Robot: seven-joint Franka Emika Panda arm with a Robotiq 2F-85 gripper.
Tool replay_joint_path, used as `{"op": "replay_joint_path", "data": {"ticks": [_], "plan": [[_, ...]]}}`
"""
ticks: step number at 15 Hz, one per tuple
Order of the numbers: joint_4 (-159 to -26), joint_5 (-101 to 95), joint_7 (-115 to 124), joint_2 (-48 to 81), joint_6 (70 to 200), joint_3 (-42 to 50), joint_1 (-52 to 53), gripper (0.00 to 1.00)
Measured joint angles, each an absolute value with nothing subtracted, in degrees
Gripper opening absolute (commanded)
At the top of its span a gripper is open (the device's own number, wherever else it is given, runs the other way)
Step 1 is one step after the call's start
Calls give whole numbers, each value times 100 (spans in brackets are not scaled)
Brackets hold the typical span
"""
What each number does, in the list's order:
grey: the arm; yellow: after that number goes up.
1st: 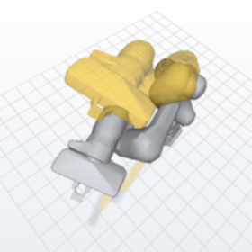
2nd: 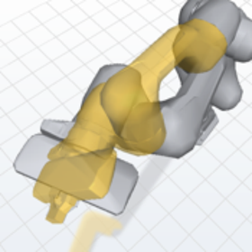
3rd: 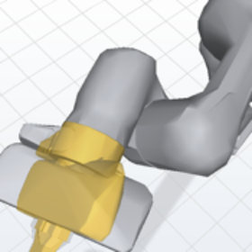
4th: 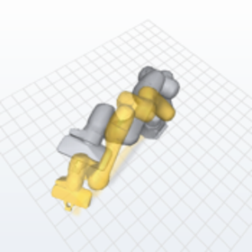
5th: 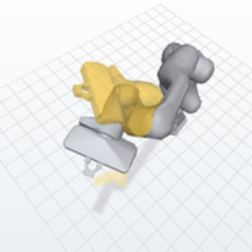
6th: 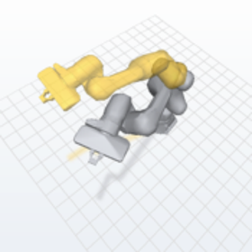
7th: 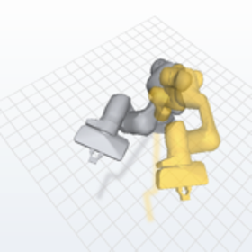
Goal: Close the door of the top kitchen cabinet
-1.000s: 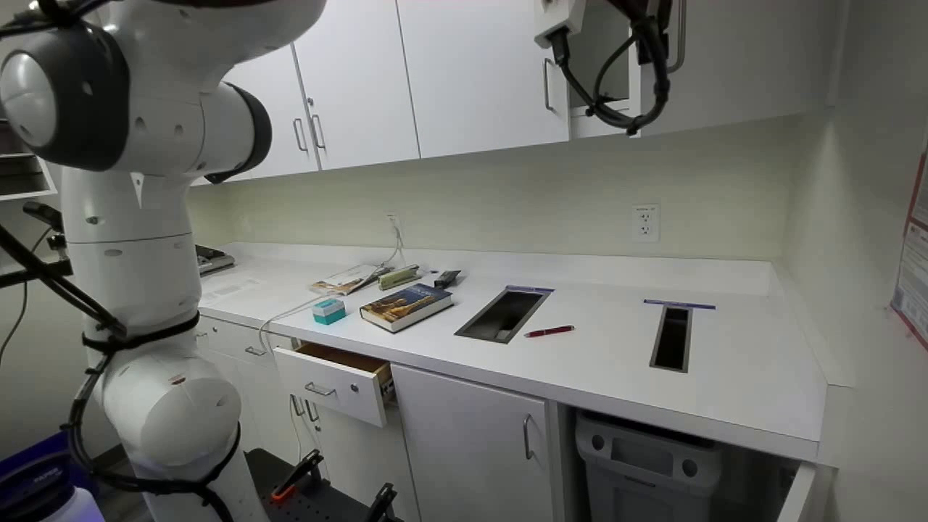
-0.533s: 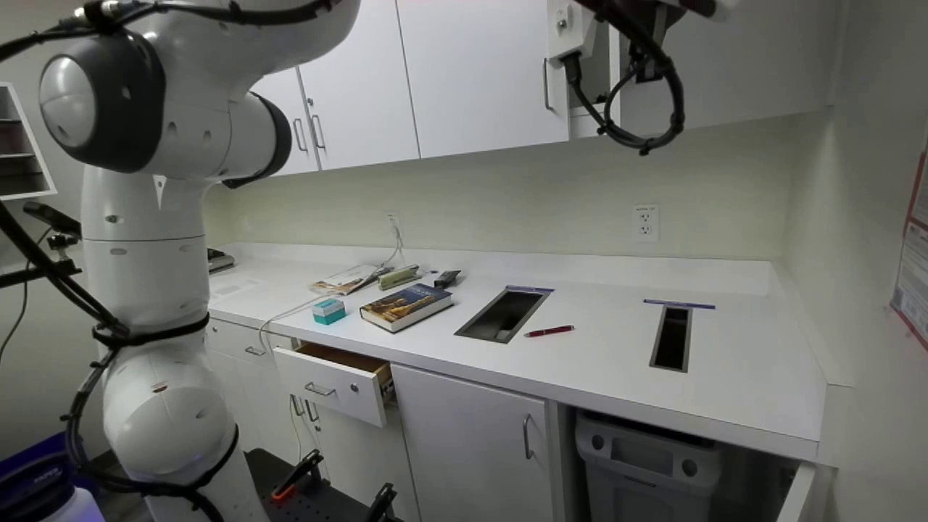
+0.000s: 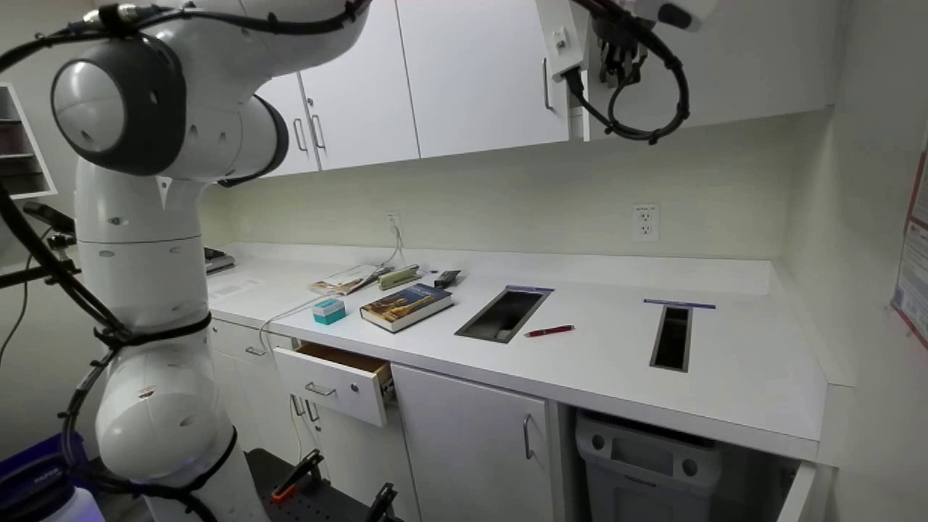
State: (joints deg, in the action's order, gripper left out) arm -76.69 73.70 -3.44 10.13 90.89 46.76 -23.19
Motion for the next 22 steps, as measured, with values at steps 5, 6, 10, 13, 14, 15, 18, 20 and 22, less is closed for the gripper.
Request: {"op": "replay_joint_path", "data": {"ticks": [5,6,10,13,14,15,18,20,22], "plan": [[-7892,6836,-341,736,9896,4426,-1726,1],[-7957,6770,-334,687,10089,4424,-1550,1],[-8045,6738,-330,657,10458,4416,-1238,1],[-8065,6738,-330,639,10458,4425,-1242,0],[-8066,6735,-330,634,10443,4337,-1308,0],[-8062,6757,-332,632,10443,4163,-1435,0],[-8011,7141,-434,735,10583,3615,-1768,0],[-7884,7371,-446,886,10820,3243,-1913,0],[-7718,7455,-446,1060,11129,2886,-2020,0]]}}
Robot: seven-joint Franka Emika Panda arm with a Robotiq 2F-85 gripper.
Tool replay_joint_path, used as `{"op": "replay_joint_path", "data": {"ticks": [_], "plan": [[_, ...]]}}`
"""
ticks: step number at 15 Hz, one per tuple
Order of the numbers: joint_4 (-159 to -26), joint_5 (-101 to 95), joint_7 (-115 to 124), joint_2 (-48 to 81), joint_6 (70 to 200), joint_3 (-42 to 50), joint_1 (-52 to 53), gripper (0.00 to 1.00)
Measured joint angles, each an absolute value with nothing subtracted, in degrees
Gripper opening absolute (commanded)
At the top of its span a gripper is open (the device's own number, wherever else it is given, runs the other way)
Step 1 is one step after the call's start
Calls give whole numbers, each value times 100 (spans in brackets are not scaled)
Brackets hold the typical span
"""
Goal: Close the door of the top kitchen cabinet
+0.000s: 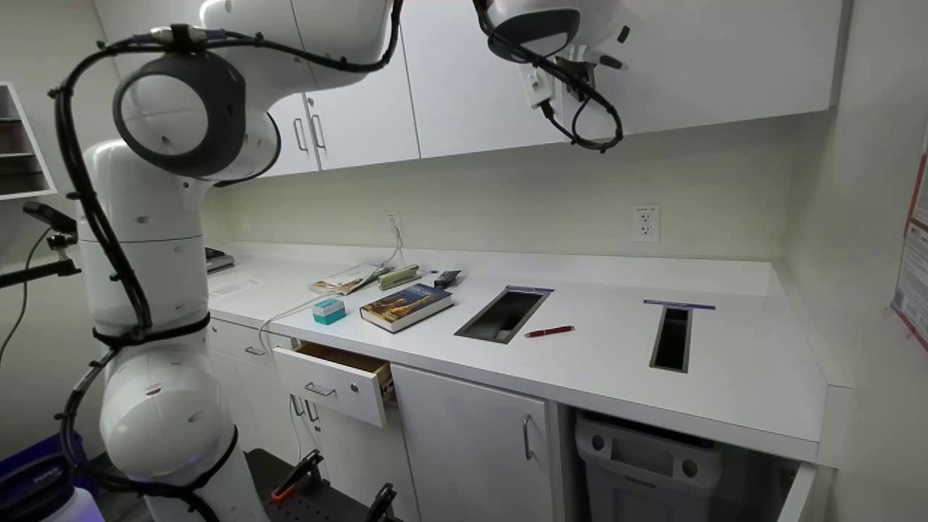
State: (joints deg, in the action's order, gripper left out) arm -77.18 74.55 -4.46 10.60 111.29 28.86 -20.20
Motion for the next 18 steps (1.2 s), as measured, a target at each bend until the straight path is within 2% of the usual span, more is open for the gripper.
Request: {"op": "replay_joint_path", "data": {"ticks": [11,15,18], "plan": [[-6558,7447,-447,2092,12761,1778,-2143,0],[-6280,6818,-97,2161,12612,1741,-2210,0],[-6010,5940,629,1973,11805,1789,-2447,0]]}}
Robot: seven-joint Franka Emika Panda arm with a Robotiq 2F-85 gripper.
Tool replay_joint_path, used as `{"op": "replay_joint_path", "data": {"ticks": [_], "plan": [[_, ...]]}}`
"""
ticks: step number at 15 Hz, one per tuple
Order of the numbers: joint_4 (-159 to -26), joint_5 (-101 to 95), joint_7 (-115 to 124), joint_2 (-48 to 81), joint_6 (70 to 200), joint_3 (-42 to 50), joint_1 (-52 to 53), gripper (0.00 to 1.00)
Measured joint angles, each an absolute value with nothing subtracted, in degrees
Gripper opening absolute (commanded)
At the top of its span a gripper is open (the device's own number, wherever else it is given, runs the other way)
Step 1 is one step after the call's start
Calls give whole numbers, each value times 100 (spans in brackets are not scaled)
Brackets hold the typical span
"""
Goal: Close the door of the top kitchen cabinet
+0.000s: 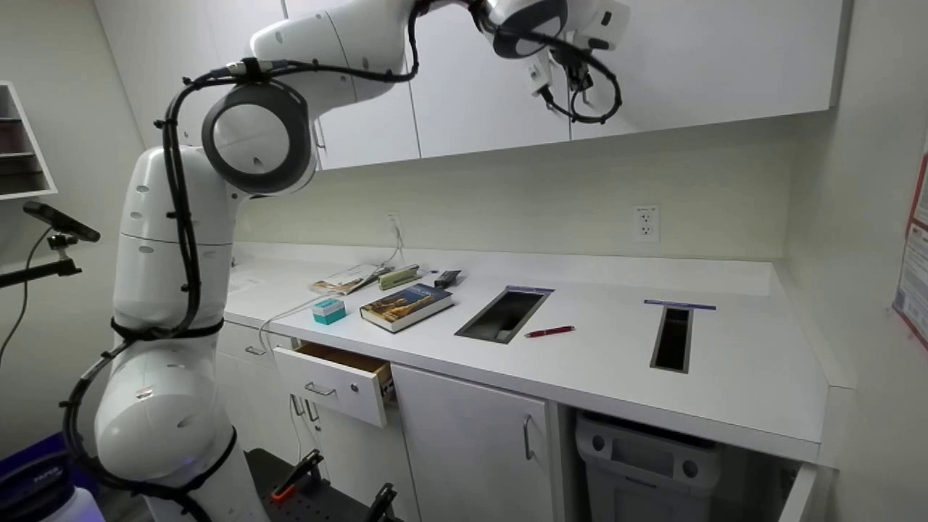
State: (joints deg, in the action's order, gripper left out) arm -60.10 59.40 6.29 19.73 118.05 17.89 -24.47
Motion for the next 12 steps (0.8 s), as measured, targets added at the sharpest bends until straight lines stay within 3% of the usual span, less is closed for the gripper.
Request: {"op": "replay_joint_path", "data": {"ticks": [7,12], "plan": [[-5825,5291,1368,1344,8379,1816,-3332,0],[-5819,4454,1562,1546,7238,1817,-3336,0]]}}
